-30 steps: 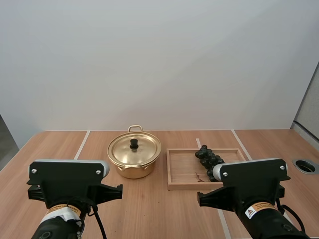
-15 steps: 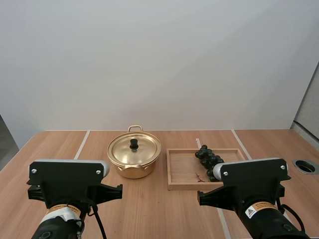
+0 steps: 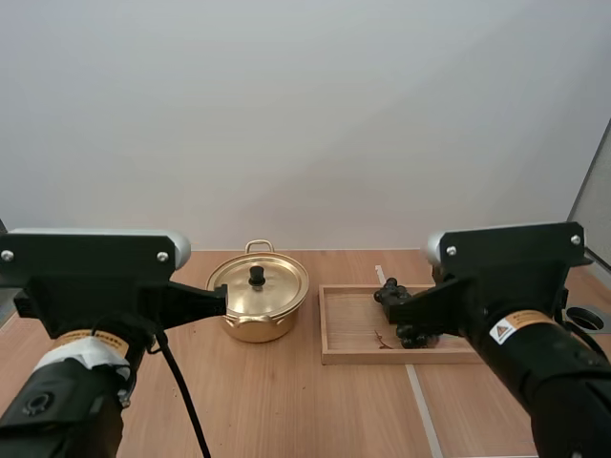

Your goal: Open the pot, put the grape inside, and close it

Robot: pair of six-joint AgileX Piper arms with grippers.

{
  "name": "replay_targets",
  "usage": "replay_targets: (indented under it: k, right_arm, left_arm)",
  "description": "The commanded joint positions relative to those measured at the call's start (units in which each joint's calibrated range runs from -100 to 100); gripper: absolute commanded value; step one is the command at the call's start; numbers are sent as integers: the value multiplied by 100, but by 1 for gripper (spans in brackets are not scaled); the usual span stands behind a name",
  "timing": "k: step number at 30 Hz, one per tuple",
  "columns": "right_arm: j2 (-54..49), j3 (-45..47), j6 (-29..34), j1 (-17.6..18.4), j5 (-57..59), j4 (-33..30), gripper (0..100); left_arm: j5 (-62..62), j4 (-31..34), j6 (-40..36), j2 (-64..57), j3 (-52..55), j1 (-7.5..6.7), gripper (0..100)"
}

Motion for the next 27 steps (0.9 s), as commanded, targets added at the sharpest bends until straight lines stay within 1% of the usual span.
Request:
replay_targets:
  k: [1, 10, 14, 18, 20, 22, 27]
  right_arm:
    - [663, -715, 14, 3, 603, 12, 0]
    - [2629, -2671, 14, 3, 2363, 1, 0]
    - [3249, -3198, 14, 3, 3071, 1, 0]
    - [3713, -3406, 14, 3, 3292, -133, 0]
    - [3852, -3406, 14, 3, 3272, -169, 0]
    - [3964, -3406, 14, 3, 3272, -188, 0]
    - [3980, -3406, -1, 3, 3139, -238, 0]
  left_arm:
    - [617, -128, -16, 513, -564, 14, 0]
    - [2066, -151, -16, 2320, -2292, 14, 0]
    - [2976, -507, 61, 2979, -2942, 14, 0]
    - [4033, -976, 671, 3666, -3501, 14, 0]
    - [4621, -1101, 920, 4018, -3747, 14, 0]
    - [5080, -1113, 985, 4313, -3879, 14, 0]
    - [5066, -1103, 983, 4805, -3891, 14, 0]
